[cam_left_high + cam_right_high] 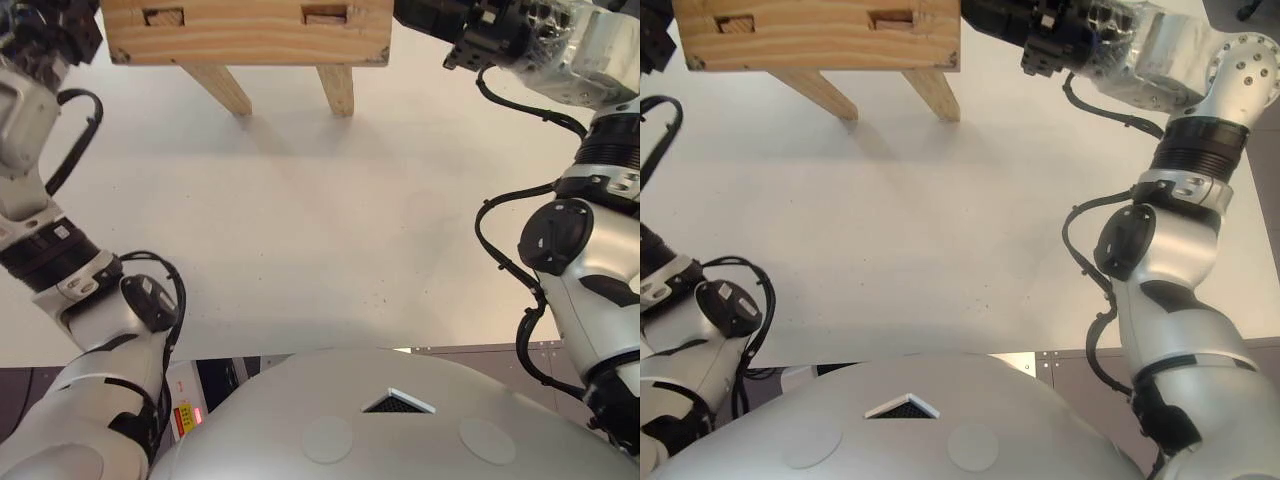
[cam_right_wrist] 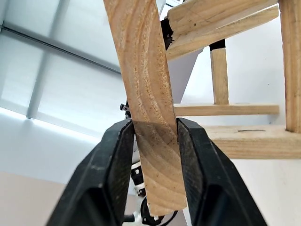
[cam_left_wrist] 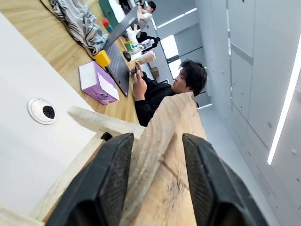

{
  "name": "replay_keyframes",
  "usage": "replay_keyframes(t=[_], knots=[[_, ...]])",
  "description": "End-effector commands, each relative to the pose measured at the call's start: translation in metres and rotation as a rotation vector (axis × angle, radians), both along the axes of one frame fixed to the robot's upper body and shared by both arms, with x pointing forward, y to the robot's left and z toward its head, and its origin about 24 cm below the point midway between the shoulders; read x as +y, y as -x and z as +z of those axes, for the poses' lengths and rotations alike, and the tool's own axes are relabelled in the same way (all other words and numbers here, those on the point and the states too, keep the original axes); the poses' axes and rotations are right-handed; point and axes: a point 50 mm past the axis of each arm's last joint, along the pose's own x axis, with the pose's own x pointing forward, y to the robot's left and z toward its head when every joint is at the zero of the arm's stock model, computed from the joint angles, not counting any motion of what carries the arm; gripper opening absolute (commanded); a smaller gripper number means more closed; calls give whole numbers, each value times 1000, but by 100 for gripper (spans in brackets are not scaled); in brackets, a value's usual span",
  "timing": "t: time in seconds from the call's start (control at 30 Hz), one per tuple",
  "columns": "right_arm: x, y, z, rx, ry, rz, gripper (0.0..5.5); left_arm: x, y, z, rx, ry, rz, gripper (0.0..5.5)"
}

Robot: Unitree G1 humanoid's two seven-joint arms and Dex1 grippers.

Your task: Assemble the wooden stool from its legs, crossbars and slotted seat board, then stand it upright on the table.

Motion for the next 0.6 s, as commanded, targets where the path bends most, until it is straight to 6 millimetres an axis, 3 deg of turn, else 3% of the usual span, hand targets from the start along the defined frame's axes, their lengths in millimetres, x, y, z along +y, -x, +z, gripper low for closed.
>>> replay_keyframes(t=[0.03,0.13,0.17,0.3,0.4,0.47,0.6], knots=[[24,-13,22,96,-15,-88,132,-28,-21,9,96,10,-115,188],[22,-18,13,195,16,-174,132,-21,-31,9,105,-4,-73,188],[22,-16,6,208,36,-183,170,-18,-32,9,90,-20,-49,206],[21,-8,-23,282,96,-211,225,-13,-32,2,32,-46,25,252],[13,-2,-31,284,88,-251,292,3,-30,5,-85,-66,167,312],[3,6,-30,240,45,-281,327,16,-26,4,-177,-96,280,323],[-22,20,-8,28,-174,-386,345,27,-13,-34,-236,-156,390,323]])
